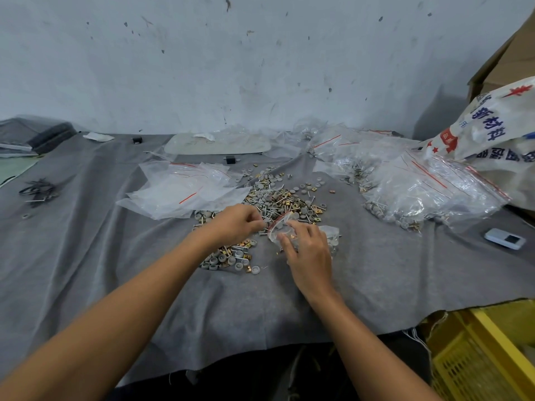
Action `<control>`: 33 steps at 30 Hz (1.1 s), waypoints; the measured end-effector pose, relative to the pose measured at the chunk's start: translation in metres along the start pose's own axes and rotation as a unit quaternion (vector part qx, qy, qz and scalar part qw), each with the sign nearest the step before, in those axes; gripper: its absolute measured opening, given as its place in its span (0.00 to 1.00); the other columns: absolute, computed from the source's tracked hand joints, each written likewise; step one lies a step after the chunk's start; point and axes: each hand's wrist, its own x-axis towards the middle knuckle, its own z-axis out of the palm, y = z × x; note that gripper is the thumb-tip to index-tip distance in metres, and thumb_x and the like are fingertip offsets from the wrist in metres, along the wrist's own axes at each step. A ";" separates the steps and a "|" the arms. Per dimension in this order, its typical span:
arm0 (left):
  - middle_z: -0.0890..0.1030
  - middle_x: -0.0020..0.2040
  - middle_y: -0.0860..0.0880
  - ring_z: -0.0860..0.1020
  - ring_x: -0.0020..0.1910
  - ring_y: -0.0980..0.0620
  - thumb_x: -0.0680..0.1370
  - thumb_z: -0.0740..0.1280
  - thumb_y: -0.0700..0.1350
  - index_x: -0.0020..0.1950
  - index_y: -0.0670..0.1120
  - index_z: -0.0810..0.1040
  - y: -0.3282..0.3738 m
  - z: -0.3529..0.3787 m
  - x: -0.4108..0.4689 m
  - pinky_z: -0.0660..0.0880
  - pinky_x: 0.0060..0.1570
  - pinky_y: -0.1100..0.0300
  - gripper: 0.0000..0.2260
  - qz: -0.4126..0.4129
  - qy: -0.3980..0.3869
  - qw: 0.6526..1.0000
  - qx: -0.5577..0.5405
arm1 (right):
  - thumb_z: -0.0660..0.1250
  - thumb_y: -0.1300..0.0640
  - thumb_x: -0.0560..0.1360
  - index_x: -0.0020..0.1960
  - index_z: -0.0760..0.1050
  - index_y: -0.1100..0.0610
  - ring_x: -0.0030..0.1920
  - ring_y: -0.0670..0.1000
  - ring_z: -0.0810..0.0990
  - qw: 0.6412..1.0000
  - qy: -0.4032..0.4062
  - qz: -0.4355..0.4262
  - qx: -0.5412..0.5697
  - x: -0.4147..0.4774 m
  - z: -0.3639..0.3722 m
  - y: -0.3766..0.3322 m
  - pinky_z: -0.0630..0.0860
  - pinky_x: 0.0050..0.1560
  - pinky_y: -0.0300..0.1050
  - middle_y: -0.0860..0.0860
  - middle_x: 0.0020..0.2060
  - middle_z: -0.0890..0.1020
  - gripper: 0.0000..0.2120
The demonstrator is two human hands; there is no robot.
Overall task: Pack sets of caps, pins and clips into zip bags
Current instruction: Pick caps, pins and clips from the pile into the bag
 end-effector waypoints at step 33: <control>0.86 0.49 0.48 0.82 0.44 0.55 0.82 0.67 0.44 0.54 0.53 0.83 0.055 0.014 -0.029 0.73 0.34 0.68 0.06 0.000 0.079 0.918 -0.389 | 0.71 0.47 0.79 0.65 0.78 0.52 0.53 0.56 0.78 0.990 0.127 -0.003 0.069 0.028 -0.042 -0.019 0.71 0.56 0.53 0.51 0.53 0.82 0.17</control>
